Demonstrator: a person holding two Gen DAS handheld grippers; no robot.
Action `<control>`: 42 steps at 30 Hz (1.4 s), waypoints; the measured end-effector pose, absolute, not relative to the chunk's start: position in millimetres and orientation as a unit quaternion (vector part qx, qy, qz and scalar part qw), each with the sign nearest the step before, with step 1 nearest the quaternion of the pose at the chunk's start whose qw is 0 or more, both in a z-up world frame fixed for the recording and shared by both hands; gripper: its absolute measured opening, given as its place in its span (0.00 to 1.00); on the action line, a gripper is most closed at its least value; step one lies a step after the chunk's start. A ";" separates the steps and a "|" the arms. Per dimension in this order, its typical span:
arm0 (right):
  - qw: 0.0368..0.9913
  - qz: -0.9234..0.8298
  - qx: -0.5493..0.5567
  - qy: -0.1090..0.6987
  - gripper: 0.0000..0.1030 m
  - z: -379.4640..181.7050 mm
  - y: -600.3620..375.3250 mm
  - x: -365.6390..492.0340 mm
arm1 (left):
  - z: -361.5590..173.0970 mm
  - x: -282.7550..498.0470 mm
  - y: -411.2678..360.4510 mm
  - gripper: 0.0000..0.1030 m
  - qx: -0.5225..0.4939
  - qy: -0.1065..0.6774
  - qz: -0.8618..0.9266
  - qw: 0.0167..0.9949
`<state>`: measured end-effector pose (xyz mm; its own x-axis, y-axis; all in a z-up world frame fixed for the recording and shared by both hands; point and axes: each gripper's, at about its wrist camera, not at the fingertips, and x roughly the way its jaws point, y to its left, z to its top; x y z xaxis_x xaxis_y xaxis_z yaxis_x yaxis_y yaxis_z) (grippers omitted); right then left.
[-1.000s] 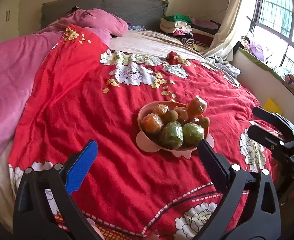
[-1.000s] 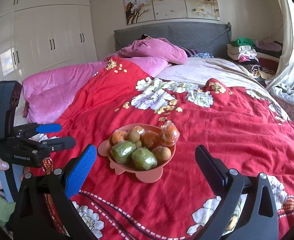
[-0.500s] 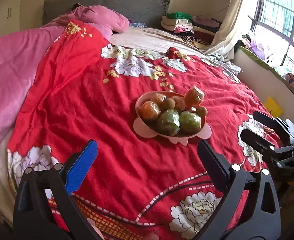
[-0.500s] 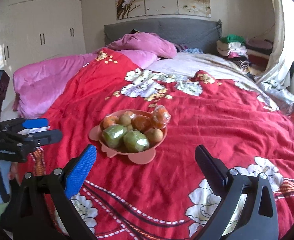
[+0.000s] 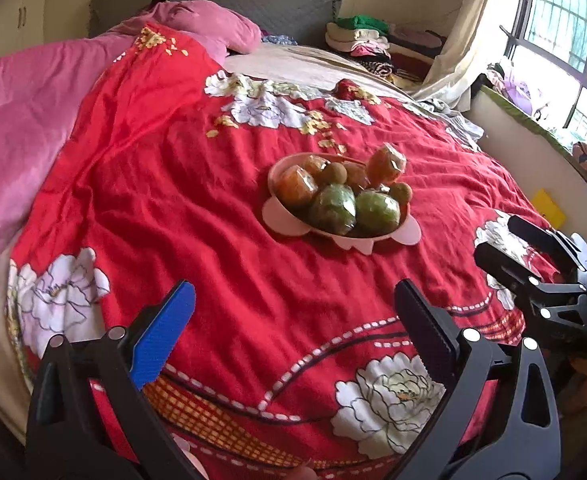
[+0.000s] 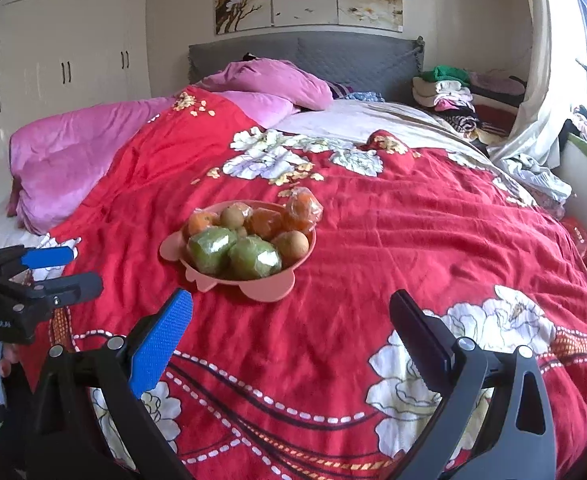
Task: Organize fruits
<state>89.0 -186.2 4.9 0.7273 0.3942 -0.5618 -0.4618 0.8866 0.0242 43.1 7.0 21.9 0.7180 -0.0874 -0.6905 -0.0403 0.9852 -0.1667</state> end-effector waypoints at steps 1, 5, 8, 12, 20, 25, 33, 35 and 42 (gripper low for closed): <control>0.929 0.225 -0.060 0.288 0.96 3.5 -186.9 87.8 | 21.2 41.8 4.9 0.91 -0.083 0.371 -0.008 0.925; 0.931 0.220 -0.052 0.288 0.96 -0.1 -189.2 83.4 | 16.4 41.7 0.6 0.91 -0.085 0.374 -0.006 0.923; 0.930 0.220 -0.053 0.290 0.96 -3.4 -189.4 78.9 | 14.2 41.3 -0.1 0.91 -0.082 0.376 -0.001 0.923; 0.932 0.217 -0.057 0.285 0.96 -5.2 -190.5 72.1 | 12.2 41.6 0.3 0.91 -0.083 0.379 0.002 0.922; 0.926 0.222 -0.056 0.299 0.96 -14.7 -189.3 68.9 | 7.4 42.6 -2.6 0.91 -0.080 0.385 -0.002 0.919; 0.924 0.224 -0.055 0.304 0.96 -17.6 -187.7 69.9 | 8.5 42.3 -2.6 0.91 -0.081 0.384 0.000 0.920; 0.923 0.223 -0.053 0.309 0.96 -20.6 -187.4 70.7 | 8.5 42.5 -1.9 0.91 -0.082 0.384 0.003 0.920; 0.923 0.222 -0.052 0.309 0.96 -20.3 -188.5 71.9 | 9.1 42.4 -1.5 0.91 -0.082 0.384 0.003 0.920; 0.923 0.221 -0.053 0.309 0.96 -21.3 -188.3 72.8 | 10.6 41.9 -1.0 0.91 -0.083 0.383 0.003 0.920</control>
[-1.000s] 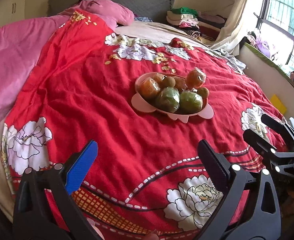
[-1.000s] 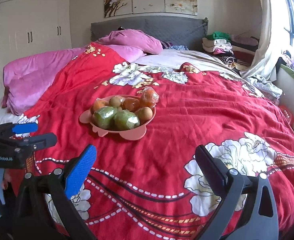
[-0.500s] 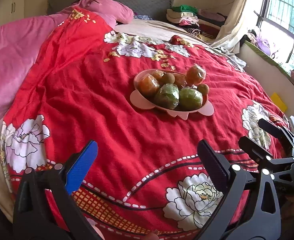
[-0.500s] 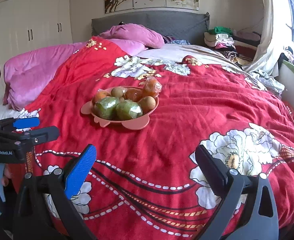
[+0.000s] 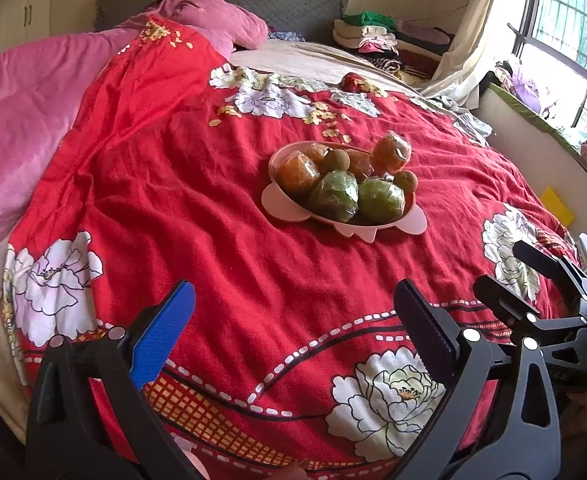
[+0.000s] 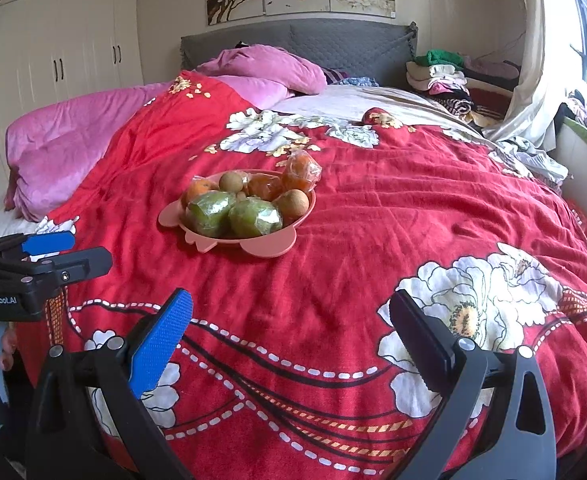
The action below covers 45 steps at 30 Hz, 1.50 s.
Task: Organize fruits
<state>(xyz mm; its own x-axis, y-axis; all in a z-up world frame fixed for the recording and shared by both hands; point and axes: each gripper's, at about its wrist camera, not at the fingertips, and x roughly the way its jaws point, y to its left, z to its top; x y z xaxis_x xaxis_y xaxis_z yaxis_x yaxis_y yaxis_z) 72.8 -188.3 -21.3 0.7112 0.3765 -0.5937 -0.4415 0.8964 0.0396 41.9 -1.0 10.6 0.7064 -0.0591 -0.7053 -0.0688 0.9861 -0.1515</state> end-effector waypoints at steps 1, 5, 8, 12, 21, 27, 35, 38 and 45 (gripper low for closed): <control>0.923 0.222 -0.052 0.310 0.96 -21.0 -188.5 72.6 | 10.8 41.9 -1.4 0.91 -0.082 0.383 0.002 0.920; 0.922 0.223 -0.052 0.313 0.96 -21.8 -188.6 73.6 | 12.2 41.2 -1.2 0.91 -0.078 0.383 0.006 0.920; 0.922 0.222 -0.050 0.314 0.96 -21.9 -188.6 73.4 | 13.5 40.0 -1.2 0.91 -0.079 0.381 0.003 0.921; 0.922 0.221 -0.050 0.314 0.96 -21.8 -188.9 73.4 | 14.2 39.8 -1.6 0.91 -0.079 0.381 0.002 0.921; 0.922 0.220 -0.050 0.313 0.96 -21.6 -189.6 73.4 | 14.5 40.3 -0.7 0.91 -0.082 0.383 0.003 0.920; 0.922 0.221 -0.050 0.313 0.96 -21.9 -189.2 73.5 | 14.3 40.3 -0.3 0.91 -0.082 0.383 0.004 0.920; 0.922 0.220 -0.050 0.314 0.96 -21.7 -189.9 73.7 | 14.4 40.4 0.5 0.91 -0.082 0.383 0.004 0.920; 0.922 0.220 -0.050 0.314 0.96 -21.5 -190.3 73.9 | 14.6 40.4 0.3 0.91 -0.082 0.383 0.004 0.920; 0.922 0.220 -0.050 0.314 0.96 -22.1 -190.6 73.8 | 14.5 39.9 2.4 0.91 -0.081 0.384 0.008 0.920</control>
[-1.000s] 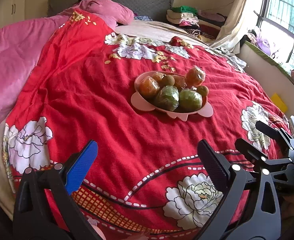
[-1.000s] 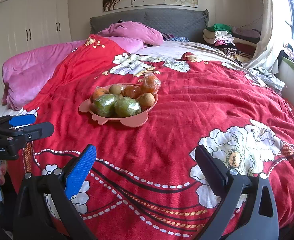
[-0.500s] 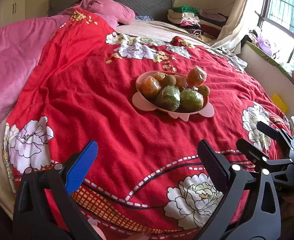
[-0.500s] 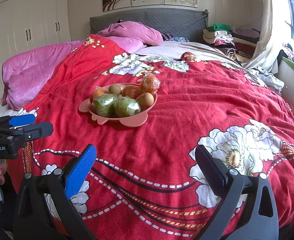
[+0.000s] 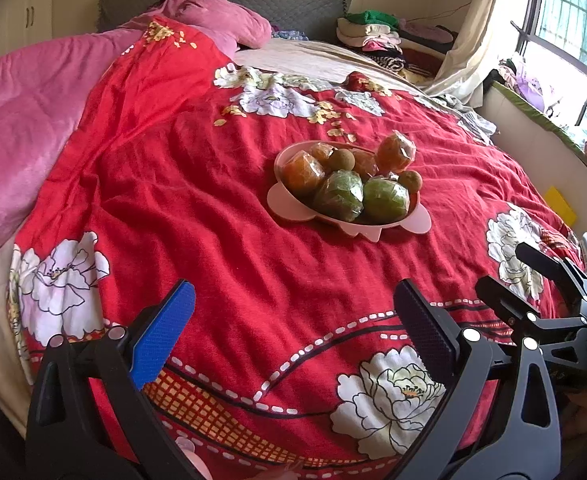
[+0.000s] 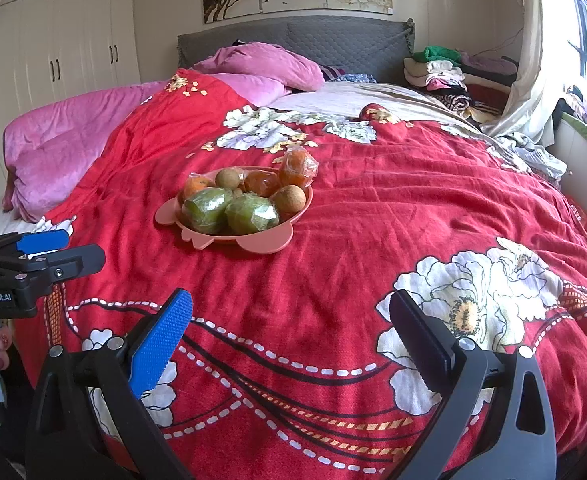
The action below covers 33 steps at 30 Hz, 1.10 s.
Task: Organize fruits
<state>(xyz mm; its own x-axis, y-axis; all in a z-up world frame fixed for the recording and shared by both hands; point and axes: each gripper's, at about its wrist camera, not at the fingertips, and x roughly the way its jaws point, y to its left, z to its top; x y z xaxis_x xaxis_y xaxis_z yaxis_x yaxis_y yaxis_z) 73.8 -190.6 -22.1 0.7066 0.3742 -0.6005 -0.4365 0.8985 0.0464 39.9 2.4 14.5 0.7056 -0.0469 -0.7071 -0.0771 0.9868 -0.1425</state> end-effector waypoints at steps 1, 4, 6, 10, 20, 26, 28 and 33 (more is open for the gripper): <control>0.923 0.219 -0.050 0.314 0.96 -22.0 -190.7 73.7 | 14.7 39.4 4.1 0.91 -0.081 0.383 0.008 0.920; 0.922 0.220 -0.049 0.314 0.96 -22.0 -190.9 74.0 | 14.5 39.5 3.1 0.91 -0.080 0.384 0.008 0.920; 0.922 0.219 -0.049 0.314 0.96 -22.0 -190.7 73.9 | 14.3 39.0 2.9 0.91 -0.080 0.384 0.010 0.920; 0.922 0.220 -0.049 0.314 0.96 -21.8 -191.1 74.2 | 14.5 39.2 3.0 0.91 -0.080 0.384 0.009 0.920; 0.923 0.218 -0.048 0.314 0.96 -22.6 -193.5 74.4 | 13.6 39.3 2.1 0.91 -0.075 0.388 0.012 0.919; 0.923 0.217 -0.046 0.315 0.96 -23.3 -196.1 74.5 | 13.1 40.1 0.0 0.91 -0.072 0.388 0.015 0.919; 0.923 0.216 -0.044 0.315 0.96 -23.5 -196.3 75.0 | 11.7 39.8 0.5 0.91 -0.072 0.390 0.017 0.918; 0.923 0.213 -0.044 0.316 0.96 -24.1 -195.6 76.2 | 10.3 41.1 0.6 0.91 -0.069 0.394 0.019 0.916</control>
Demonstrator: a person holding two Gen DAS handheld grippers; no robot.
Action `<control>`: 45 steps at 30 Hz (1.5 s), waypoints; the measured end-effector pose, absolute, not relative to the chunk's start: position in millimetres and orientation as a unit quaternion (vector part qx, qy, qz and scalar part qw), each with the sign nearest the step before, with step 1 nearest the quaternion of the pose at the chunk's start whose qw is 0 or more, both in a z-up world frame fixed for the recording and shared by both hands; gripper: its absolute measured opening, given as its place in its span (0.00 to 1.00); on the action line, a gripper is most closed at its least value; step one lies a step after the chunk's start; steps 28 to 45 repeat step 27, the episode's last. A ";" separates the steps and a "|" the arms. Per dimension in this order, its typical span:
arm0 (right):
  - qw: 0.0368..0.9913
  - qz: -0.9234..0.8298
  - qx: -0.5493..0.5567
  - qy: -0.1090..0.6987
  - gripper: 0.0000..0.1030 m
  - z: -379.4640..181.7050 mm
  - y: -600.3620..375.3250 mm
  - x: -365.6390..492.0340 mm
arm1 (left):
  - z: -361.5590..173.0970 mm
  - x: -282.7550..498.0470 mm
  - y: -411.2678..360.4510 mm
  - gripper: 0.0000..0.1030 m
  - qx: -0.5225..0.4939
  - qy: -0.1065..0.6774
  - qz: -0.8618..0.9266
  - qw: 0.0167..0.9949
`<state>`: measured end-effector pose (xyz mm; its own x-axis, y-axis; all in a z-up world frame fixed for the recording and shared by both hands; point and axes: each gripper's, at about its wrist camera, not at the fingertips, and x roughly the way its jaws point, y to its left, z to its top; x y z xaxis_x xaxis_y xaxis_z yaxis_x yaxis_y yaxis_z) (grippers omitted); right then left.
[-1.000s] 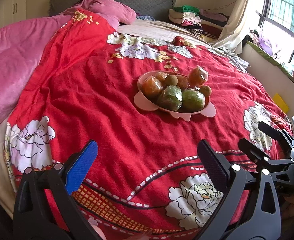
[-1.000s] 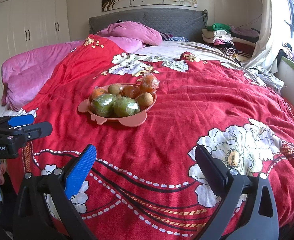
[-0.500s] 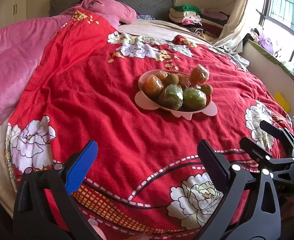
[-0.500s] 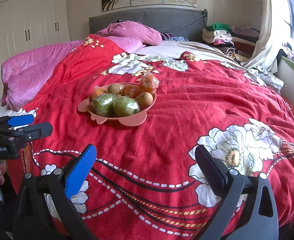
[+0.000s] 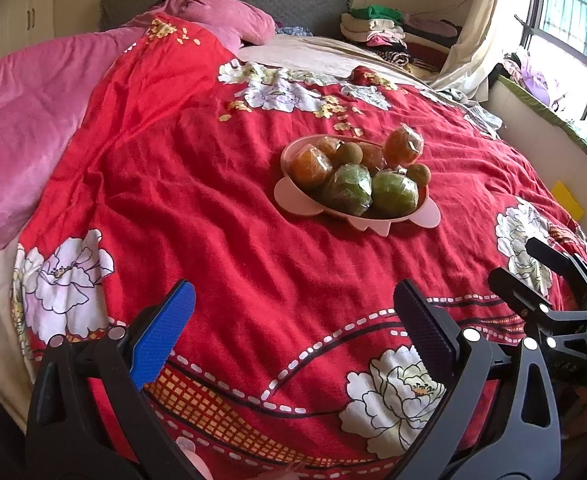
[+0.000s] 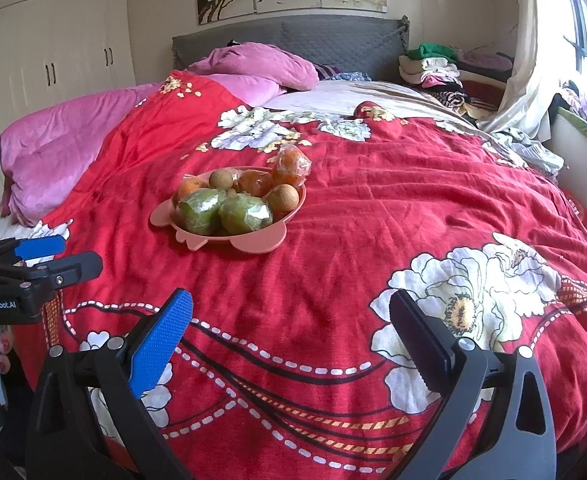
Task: Organize fruits
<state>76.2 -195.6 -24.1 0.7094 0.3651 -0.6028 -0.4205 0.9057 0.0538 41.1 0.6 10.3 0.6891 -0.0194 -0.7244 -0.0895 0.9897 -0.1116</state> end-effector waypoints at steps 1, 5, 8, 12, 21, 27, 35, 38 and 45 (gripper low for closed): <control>0.923 0.213 -0.044 0.316 0.96 -24.0 -195.6 76.3 | 10.5 41.0 0.8 0.91 -0.069 0.393 0.020 0.917; 0.923 0.213 -0.044 0.316 0.96 -24.2 -195.4 76.2 | 10.2 40.8 0.3 0.91 -0.066 0.393 0.021 0.917; 0.923 0.212 -0.043 0.317 0.96 -25.0 -196.2 76.4 | 10.3 41.6 -1.2 0.91 -0.061 0.393 0.021 0.917; 0.923 0.210 -0.040 0.319 0.96 -25.9 -196.8 77.4 | 11.1 44.3 -3.2 0.91 -0.062 0.406 0.009 0.912; 0.925 0.175 -0.012 0.337 0.96 -25.8 -225.1 112.0 | 34.0 80.2 36.9 0.91 -0.088 0.370 0.039 0.924; 0.915 0.100 -0.022 0.389 0.96 -20.7 -282.4 221.9 | -4.0 154.5 102.2 0.91 -0.069 0.415 0.107 0.901; 0.915 0.100 -0.022 0.389 0.96 -20.7 -282.4 221.9 | -4.0 154.5 102.2 0.91 -0.069 0.415 0.107 0.901; 0.915 0.100 -0.022 0.389 0.96 -20.7 -282.4 221.9 | -4.0 154.5 102.2 0.91 -0.069 0.415 0.107 0.901; 0.915 0.100 -0.022 0.389 0.96 -20.7 -282.4 221.9 | -4.0 154.5 102.2 0.91 -0.069 0.415 0.107 0.901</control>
